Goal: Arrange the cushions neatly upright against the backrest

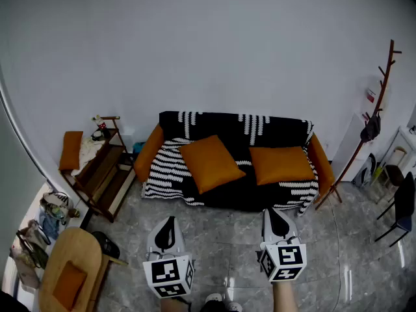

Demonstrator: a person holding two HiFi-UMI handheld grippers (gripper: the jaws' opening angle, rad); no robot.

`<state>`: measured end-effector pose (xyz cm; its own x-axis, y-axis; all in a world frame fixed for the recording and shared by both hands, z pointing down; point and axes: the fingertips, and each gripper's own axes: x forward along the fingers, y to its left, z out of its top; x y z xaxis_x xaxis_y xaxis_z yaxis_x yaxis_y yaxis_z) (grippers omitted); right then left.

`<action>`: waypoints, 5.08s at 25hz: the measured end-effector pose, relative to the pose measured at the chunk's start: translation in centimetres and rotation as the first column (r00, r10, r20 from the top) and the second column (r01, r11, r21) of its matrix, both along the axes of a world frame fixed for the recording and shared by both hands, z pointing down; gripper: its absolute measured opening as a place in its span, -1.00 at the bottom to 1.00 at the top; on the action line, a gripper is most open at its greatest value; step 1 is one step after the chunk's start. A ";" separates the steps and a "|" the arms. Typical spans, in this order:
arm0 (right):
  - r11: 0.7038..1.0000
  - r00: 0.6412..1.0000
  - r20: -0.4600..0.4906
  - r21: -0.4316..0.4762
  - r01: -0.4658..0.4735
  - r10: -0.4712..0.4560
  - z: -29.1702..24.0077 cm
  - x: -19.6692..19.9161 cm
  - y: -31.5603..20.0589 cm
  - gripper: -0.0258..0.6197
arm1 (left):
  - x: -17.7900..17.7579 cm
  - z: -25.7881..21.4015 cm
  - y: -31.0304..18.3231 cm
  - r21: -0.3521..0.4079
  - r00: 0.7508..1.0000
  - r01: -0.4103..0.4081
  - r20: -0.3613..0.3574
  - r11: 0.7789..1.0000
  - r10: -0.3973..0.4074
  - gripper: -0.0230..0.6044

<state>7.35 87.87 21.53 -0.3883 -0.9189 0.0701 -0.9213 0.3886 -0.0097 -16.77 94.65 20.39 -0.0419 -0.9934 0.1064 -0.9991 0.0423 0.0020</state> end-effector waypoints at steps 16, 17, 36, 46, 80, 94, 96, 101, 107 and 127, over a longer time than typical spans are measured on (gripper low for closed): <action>1.000 1.000 0.012 -0.014 -0.015 0.015 0.8 0.0 -2.4 -0.89 | -0.8 0.8 -2.4 -0.017 1.000 0.017 -0.001 1.000 -0.017 -0.91; 1.000 1.000 0.013 -0.016 -0.014 0.014 0.9 -0.1 -2.6 -0.89 | -1.2 0.8 -2.6 -0.018 1.000 0.025 -0.003 1.000 -0.025 -0.91; 0.997 1.000 0.014 -0.076 -0.004 0.005 3.9 -5.4 -7.5 -0.09 | -6.0 2.9 -8.4 -0.044 0.999 -0.043 0.006 0.998 0.043 0.01; 0.994 1.000 -0.008 -0.109 0.002 -0.003 5.8 -7.2 -14.3 -0.07 | -8.0 4.9 -14.6 -0.076 1.000 -0.016 -0.016 0.997 0.015 0.01; 0.989 0.999 -0.025 -0.147 0.018 -0.022 9.1 -12.0 -57.2 -0.06 | -16.5 6.6 -56.6 -0.118 0.999 0.045 0.033 0.992 -0.042 0.01; 0.961 0.982 -0.074 -0.203 -0.186 0.175 11.6 -16.2 -75.6 -0.04 | -22.3 8.4 -81.6 -0.169 0.984 -0.171 0.016 0.971 0.176 0.01; 0.952 0.975 -0.077 -0.216 -0.218 0.206 12.1 -16.5 -77.5 -0.04 | -22.4 8.9 -84.5 -0.186 0.976 -0.210 0.017 0.960 0.216 0.01; 0.920 0.956 -0.098 -0.259 -0.294 0.278 14.4 -16.6 -81.1 -0.02 | -22.0 11.0 -90.7 -0.220 0.944 -0.322 0.005 0.921 0.331 0.01; 0.863 0.932 -0.153 -0.352 -0.362 0.329 19.3 -15.9 -81.5 0.03 | -20.5 15.0 -94.9 -0.301 0.890 -0.428 0.023 0.852 0.455 0.01; 0.609 0.912 -0.208 -0.689 -0.392 0.352 40.5 -10.2 -75.3 0.20 | -13.5 33.9 -102.3 -0.607 0.732 -0.541 0.002 0.582 0.681 0.01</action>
<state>-2.86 12.54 62.06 -0.0018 -0.6464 0.7630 -0.9920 -0.0949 -0.0827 -30.28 -7.67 54.29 0.4623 -0.5598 0.6877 -0.7549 -0.6553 -0.0259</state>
